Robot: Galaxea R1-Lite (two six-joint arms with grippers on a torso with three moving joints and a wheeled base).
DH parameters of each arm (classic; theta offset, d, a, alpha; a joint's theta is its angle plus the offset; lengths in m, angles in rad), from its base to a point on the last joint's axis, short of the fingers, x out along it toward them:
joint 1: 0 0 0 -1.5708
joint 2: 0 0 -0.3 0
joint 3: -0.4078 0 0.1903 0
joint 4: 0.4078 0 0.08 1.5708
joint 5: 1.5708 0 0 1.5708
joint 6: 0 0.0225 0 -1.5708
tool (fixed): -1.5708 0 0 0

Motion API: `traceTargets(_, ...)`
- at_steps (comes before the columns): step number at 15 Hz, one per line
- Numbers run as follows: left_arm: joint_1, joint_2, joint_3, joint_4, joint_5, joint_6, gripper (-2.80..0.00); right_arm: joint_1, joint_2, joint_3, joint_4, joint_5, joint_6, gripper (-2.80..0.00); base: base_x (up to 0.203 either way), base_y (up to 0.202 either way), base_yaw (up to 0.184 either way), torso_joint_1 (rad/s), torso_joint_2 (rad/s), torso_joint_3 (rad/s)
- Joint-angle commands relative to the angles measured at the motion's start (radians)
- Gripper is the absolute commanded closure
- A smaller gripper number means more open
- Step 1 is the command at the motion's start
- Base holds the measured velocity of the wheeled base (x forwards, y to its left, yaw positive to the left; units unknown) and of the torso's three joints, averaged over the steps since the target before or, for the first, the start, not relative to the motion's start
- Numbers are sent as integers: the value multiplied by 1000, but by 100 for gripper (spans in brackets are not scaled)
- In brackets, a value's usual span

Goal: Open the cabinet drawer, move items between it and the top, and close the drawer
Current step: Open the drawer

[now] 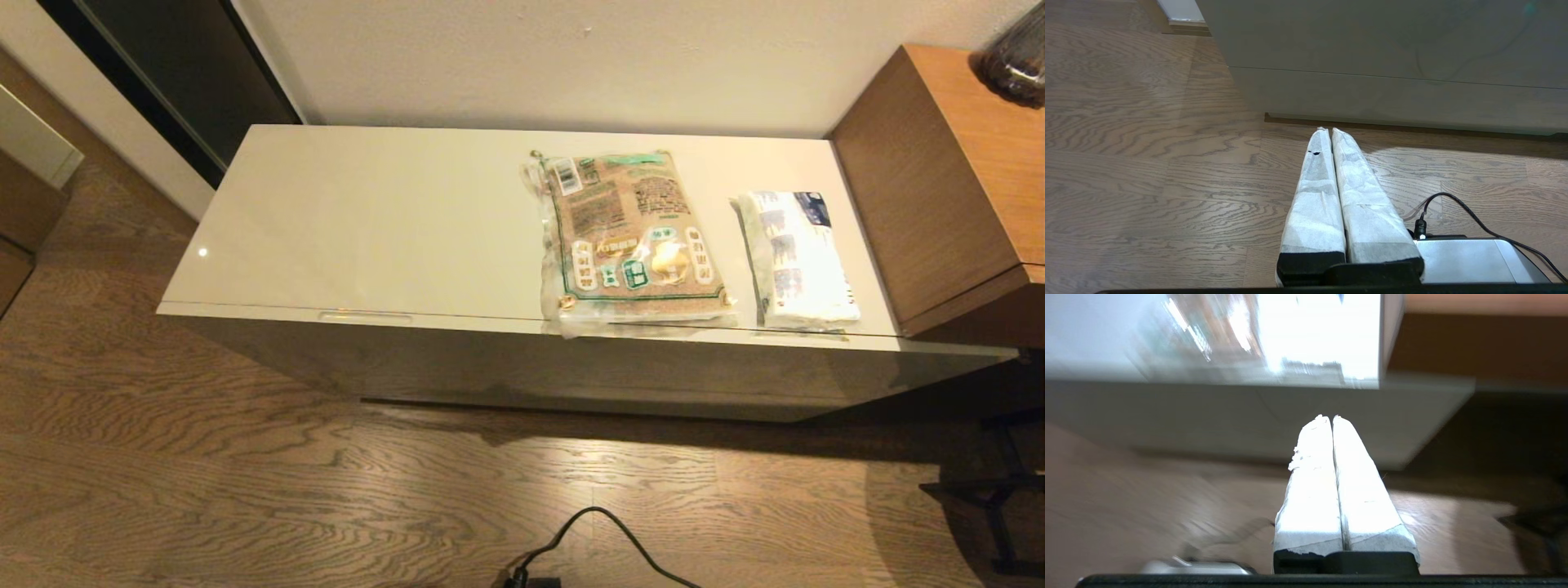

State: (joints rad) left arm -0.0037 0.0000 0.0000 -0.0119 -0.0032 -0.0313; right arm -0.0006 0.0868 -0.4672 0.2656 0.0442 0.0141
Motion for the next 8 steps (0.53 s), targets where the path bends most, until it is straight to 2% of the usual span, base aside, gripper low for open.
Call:
traceTargets(1,-1,0,0,0,0,0,0,0,219,-296,225,13,88,0,0,0,0,0,0,0)
traceTargets(3,1,0,0,0,0,-1,0,0,417,-382,363,28,147,0,0,0,0,0,0,0)
traceTargets(5,1,0,0,0,0,-1,0,1,593,-395,415,40,175,0,0,0,0,0,0,0)
traceTargets(8,1,0,0,0,0,-1,0,10,851,-368,342,44,192,0,0,0,0,0,0,0)
